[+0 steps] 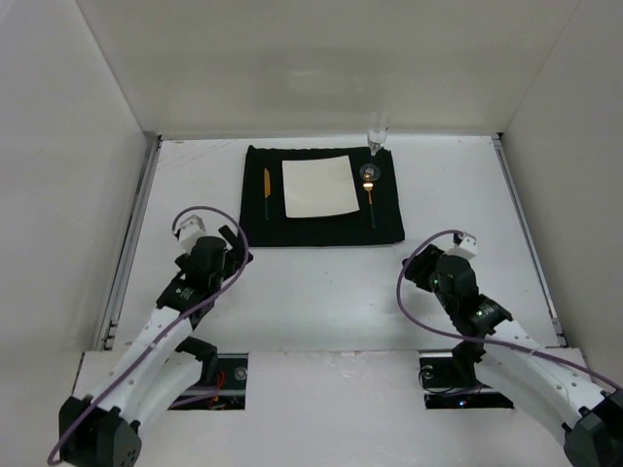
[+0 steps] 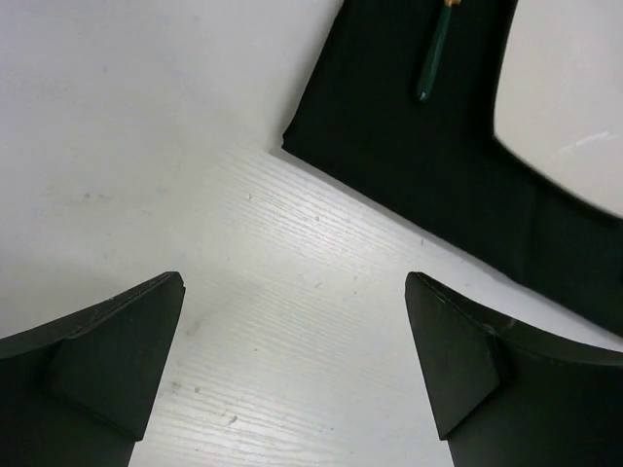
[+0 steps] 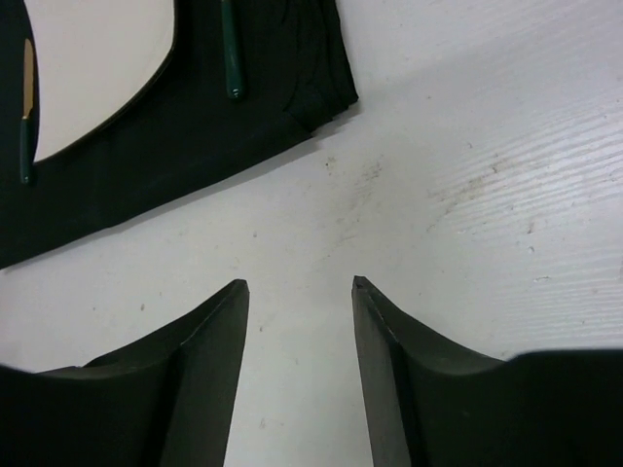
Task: Set the dinner table for one person
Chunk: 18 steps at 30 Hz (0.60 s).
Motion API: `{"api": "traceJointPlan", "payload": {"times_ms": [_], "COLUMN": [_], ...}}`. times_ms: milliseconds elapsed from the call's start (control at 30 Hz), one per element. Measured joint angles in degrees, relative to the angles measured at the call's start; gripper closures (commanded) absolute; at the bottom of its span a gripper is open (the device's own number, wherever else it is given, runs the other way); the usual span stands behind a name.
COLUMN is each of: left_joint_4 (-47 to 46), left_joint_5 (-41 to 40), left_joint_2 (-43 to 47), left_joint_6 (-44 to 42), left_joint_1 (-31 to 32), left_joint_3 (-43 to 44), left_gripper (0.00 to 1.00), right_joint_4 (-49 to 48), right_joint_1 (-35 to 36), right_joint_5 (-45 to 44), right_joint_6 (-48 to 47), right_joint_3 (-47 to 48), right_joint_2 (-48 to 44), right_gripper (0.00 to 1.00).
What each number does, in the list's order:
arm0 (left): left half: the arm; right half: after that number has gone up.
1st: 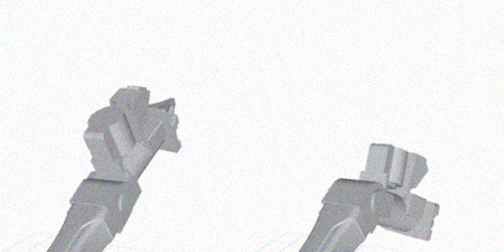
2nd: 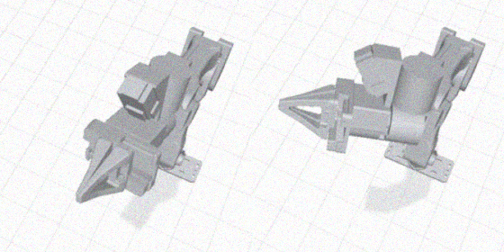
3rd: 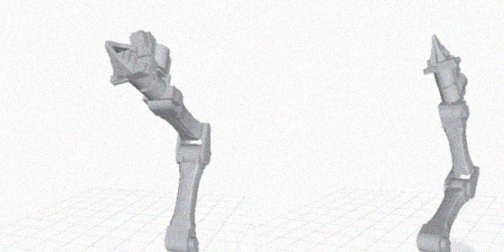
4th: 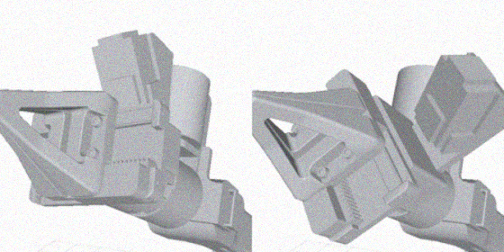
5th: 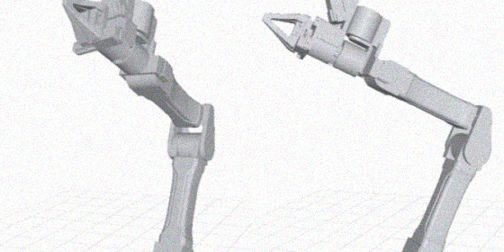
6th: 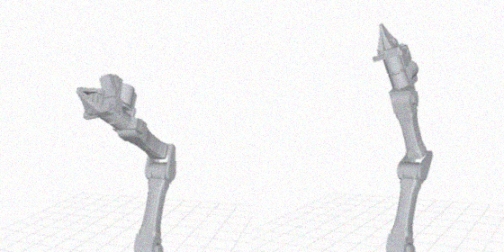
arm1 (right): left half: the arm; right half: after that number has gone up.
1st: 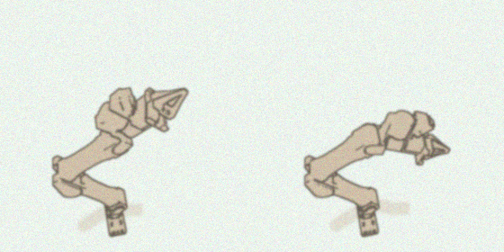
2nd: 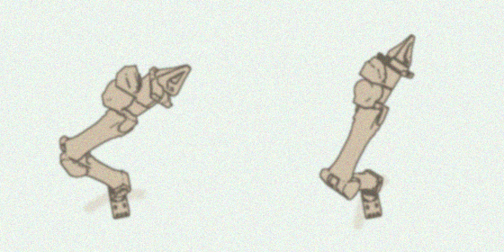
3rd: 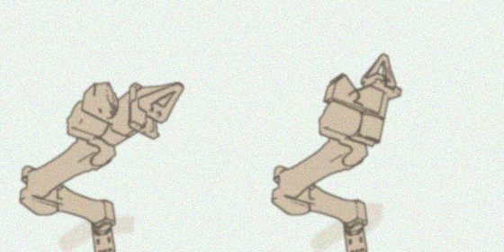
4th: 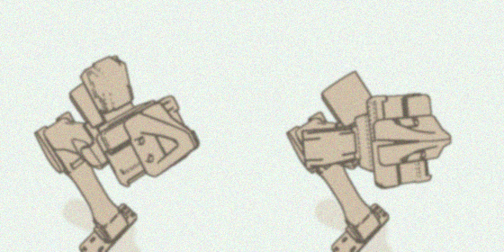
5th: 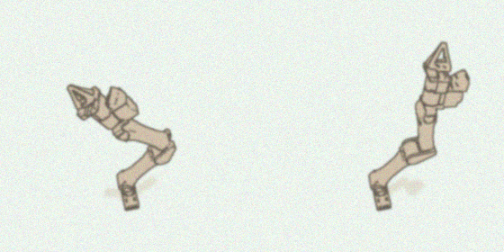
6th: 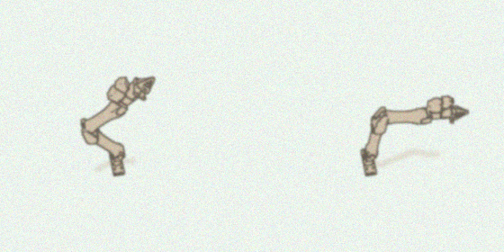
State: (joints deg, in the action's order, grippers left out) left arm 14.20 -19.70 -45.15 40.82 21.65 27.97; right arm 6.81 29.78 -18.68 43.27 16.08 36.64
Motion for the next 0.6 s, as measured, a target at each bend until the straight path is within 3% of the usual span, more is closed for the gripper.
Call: {"api": "traceJointPlan", "payload": {"times_ms": [300, 600], "left_joint_4": [3.4, 4.9], "left_joint_5": [-0.7, -0.7], "left_joint_2": [12.2, 13.0], "left_joint_6": [3.2, 4.1], "left_joint_1": [-4.1, -5.0], "left_joint_3": [-3.6, -6.4], "left_gripper": [0.00, 0.00], "right_joint_4": [0.2, 0.2], "right_joint_1": [0.3, 0.2], "right_joint_5": [-3.1, -3.5], "right_joint_6": [0.0, 0.0], "right_joint_3": [0.2, 0.3], "right_joint_2": [0.2, 0.8], "right_gripper": [0.43, 0.43]}}
